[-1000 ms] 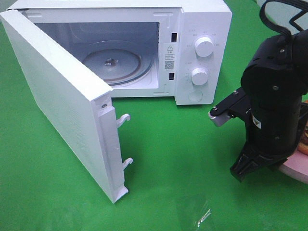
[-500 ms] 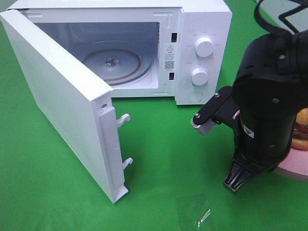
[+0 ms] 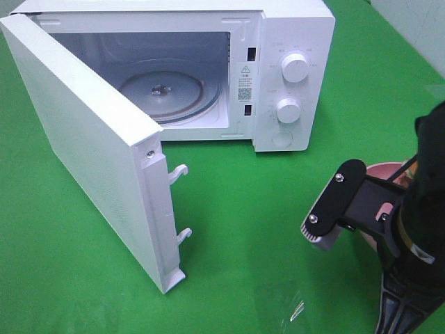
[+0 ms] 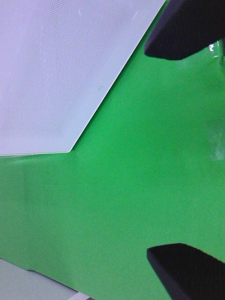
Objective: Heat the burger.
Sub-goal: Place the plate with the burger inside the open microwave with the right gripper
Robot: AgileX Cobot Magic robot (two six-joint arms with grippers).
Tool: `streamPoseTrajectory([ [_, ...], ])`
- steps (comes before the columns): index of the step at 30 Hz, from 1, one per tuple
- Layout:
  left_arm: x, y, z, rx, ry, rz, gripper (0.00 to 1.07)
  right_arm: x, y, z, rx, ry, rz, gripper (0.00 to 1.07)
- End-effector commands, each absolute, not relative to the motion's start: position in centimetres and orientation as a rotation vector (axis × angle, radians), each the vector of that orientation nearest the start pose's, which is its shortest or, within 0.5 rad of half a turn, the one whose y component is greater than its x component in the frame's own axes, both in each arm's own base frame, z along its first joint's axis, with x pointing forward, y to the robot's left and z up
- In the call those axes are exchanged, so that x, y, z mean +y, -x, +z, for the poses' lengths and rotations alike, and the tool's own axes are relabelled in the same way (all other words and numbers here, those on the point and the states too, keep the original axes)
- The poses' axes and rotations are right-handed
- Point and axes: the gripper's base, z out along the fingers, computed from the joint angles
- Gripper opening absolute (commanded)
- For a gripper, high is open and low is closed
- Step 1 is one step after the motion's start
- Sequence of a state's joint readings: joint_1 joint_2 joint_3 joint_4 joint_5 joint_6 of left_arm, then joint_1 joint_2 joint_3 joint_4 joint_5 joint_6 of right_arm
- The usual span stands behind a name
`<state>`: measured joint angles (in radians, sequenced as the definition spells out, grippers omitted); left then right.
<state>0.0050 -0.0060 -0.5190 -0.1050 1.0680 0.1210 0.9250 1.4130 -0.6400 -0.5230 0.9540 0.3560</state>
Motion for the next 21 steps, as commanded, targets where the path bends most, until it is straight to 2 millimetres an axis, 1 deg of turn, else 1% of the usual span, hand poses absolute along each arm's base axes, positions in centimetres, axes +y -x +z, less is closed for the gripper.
streamPoseTrajectory([
  [1, -0.9, 1.1, 28.1, 2.007, -0.131, -0.054, 1.00, 13.3, -13.6, 18.7, 2.527, 1.327, -0.599, 0.00],
  [2, -0.9, 1.1, 28.1, 2.007, -0.131, -0.054, 1.00, 13.3, -13.6, 18.7, 2.527, 1.327, -0.599, 0.00],
  [4, -0.9, 1.1, 28.1, 2.007, -0.131, -0.054, 1.00, 13.1, -12.6, 18.7, 2.490, 1.347, -0.606, 0.00],
  [5, -0.9, 1.1, 28.1, 2.007, -0.131, -0.054, 1.00, 13.1, -12.6, 18.7, 2.490, 1.347, -0.606, 0.00],
  [6, -0.9, 1.1, 28.1, 2.007, -0.131, -0.054, 1.00, 12.9, -12.2, 18.6, 2.476, 1.331, -0.645, 0.00],
  [7, -0.9, 1.1, 28.1, 2.007, -0.131, -0.054, 1.00, 12.9, -12.2, 18.6, 2.476, 1.331, -0.645, 0.00],
  [8, -0.9, 1.1, 28.1, 2.007, -0.131, -0.054, 1.00, 12.8, -11.9, 18.6, 2.466, 1.309, -0.696, 0.00],
  [14, -0.9, 1.1, 28.1, 2.007, -0.131, -0.054, 1.00, 13.1, -11.3, 18.8, 2.403, 1.287, -0.757, 0.00],
  [21, -0.9, 1.1, 28.1, 2.007, -0.131, -0.054, 1.00, 13.3, -11.3, 19.1, 2.357, 1.270, -0.785, 0.01],
])
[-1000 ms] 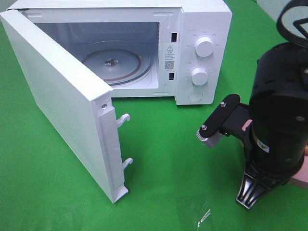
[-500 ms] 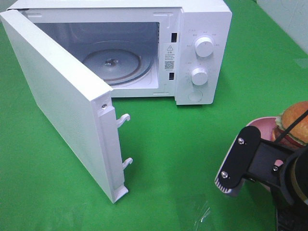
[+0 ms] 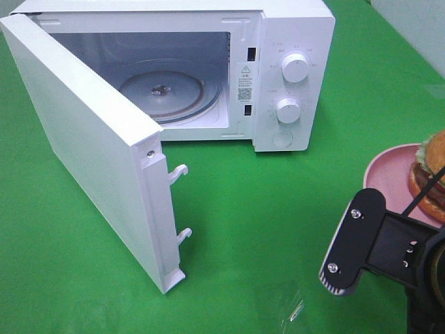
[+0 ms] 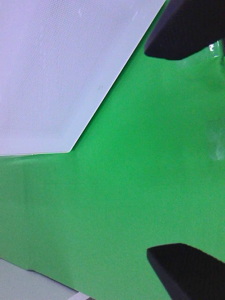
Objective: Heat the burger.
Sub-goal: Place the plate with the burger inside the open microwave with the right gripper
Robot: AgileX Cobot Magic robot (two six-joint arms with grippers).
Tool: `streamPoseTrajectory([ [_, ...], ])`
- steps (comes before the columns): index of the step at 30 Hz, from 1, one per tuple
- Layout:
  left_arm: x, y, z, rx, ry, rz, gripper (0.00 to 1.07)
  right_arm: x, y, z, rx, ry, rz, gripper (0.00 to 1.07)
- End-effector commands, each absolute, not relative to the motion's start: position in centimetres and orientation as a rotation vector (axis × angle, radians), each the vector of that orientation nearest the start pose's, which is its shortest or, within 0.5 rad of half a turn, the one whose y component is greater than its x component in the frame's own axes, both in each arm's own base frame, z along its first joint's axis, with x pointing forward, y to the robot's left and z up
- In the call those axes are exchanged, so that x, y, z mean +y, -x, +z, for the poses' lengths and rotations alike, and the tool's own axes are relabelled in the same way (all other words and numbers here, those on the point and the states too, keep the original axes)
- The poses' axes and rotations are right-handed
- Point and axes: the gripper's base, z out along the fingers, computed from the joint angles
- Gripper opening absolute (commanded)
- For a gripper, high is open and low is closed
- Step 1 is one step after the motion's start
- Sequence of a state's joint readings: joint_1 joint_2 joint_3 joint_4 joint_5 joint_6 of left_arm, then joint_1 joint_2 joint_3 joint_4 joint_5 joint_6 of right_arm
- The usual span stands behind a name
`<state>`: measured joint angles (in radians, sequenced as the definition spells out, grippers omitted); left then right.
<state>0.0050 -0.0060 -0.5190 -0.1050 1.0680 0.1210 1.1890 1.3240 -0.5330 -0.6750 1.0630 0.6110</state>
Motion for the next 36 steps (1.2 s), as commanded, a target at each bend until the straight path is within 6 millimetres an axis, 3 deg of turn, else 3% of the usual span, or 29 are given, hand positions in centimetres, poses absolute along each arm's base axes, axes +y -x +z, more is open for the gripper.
streamPoseTrajectory([
  [1, -0.9, 1.1, 28.1, 2.007, -0.131, -0.054, 1.00, 13.3, -11.3, 19.1, 2.357, 1.270, -0.785, 0.01],
  [12, -0.9, 1.1, 28.1, 2.007, -0.131, -0.054, 1.00, 14.1, -11.8, 19.2, 2.226, 1.358, -0.722, 0.02],
  [24, -0.9, 1.1, 28.1, 2.007, -0.131, -0.054, 1.00, 15.5, -12.1, 19.2, 1.964, 1.673, -0.669, 0.03],
  [36, -0.9, 1.1, 28.1, 2.007, -0.131, -0.054, 1.00, 16.7, -12.5, 19.4, 1.777, 1.756, -0.584, 0.03],
])
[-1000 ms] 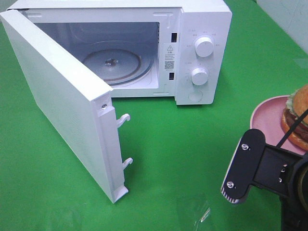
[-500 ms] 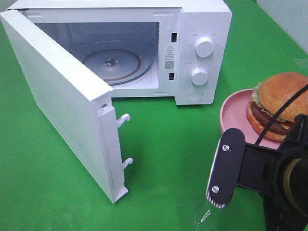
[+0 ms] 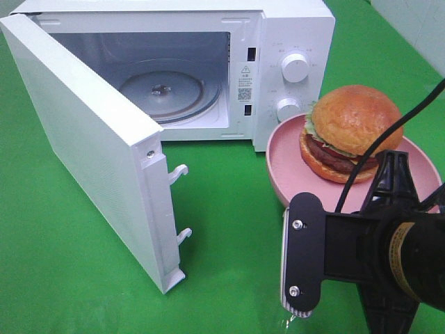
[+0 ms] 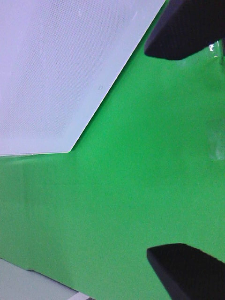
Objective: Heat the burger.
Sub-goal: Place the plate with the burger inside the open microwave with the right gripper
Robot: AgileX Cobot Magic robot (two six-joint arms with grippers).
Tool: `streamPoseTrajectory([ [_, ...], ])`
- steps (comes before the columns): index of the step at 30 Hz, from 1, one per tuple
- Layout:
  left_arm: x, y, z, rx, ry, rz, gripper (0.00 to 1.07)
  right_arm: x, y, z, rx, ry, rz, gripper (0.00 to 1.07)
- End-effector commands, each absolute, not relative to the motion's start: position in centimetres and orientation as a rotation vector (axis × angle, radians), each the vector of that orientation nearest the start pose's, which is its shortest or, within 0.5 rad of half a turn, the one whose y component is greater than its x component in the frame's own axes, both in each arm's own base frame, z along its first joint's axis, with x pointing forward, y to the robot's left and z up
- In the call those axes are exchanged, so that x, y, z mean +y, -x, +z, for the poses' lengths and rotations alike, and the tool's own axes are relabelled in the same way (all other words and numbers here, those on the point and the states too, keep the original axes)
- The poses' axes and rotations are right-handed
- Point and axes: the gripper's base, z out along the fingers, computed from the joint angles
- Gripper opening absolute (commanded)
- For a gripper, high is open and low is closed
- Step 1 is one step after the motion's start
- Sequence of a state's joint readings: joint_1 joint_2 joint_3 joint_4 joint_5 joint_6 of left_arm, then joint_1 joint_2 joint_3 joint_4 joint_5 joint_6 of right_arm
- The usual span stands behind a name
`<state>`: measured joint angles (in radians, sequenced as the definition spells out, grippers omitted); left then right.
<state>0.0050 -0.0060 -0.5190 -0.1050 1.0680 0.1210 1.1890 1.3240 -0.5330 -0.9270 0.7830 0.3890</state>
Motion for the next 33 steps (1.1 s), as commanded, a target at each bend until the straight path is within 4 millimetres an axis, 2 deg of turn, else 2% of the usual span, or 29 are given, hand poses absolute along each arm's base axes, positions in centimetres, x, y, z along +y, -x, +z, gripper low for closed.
streamPoseTrajectory([
  [1, -0.9, 1.1, 28.1, 2.007, -0.131, -0.054, 1.00, 16.9, -12.5, 19.4, 1.728, 1.811, -0.579, 0.02],
  [6, -0.9, 1.1, 28.1, 2.007, -0.131, -0.054, 1.00, 17.0, -12.6, 19.4, 1.658, 1.890, -0.577, 0.00],
  [11, -0.9, 1.1, 28.1, 2.007, -0.131, -0.054, 1.00, 16.2, -14.1, 19.3, 1.647, 1.919, -0.572, 0.00],
  [23, -0.9, 1.1, 28.1, 2.007, -0.131, -0.054, 1.00, 15.9, -15.7, 19.2, 1.352, 2.146, -0.556, 0.00],
  [33, -0.9, 1.1, 28.1, 2.007, -0.131, -0.054, 1.00, 15.1, -16.8, 19.1, 1.253, 2.222, -0.511, 0.00],
])
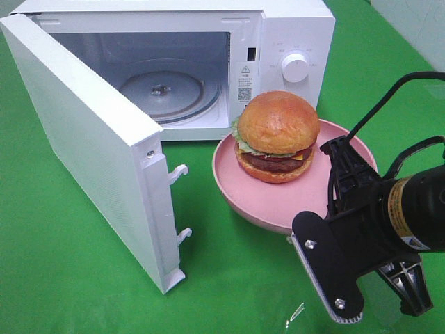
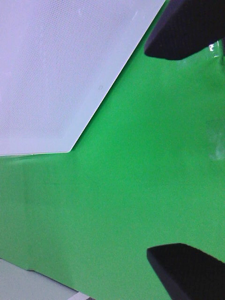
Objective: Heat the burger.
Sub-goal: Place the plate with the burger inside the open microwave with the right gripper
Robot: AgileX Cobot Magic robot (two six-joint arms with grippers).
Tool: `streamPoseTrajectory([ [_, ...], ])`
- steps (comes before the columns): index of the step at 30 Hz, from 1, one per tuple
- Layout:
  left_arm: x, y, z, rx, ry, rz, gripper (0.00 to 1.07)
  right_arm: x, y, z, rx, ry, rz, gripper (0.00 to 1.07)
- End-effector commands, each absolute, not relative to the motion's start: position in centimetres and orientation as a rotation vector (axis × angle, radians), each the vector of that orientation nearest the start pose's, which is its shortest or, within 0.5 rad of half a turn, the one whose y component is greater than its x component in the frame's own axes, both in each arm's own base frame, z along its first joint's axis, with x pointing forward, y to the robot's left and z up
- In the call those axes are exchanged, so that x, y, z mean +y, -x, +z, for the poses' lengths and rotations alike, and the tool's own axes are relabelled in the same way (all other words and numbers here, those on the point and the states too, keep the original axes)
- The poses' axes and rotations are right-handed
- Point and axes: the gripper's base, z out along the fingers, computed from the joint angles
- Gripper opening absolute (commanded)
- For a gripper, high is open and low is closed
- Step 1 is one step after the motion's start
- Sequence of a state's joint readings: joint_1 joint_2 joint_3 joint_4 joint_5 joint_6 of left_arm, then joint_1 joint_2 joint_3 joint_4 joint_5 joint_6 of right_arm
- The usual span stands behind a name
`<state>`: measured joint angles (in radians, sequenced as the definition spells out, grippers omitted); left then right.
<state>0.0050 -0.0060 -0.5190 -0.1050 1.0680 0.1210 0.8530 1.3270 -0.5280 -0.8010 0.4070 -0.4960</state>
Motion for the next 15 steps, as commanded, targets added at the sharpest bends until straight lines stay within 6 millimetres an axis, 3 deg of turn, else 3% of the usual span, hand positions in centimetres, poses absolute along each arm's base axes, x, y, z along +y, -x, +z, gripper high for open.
streamPoseTrajectory([
  [1, -0.9, 1.1, 28.1, 2.007, -0.131, -0.054, 1.00, 15.1, -16.9, 19.1, 1.204, 2.238, -0.498, 0.00],
  [15, -0.9, 1.1, 28.1, 2.007, -0.131, -0.054, 1.00, 13.9, -19.1, 19.8, 1.108, 2.143, -0.469, 0.00],
])
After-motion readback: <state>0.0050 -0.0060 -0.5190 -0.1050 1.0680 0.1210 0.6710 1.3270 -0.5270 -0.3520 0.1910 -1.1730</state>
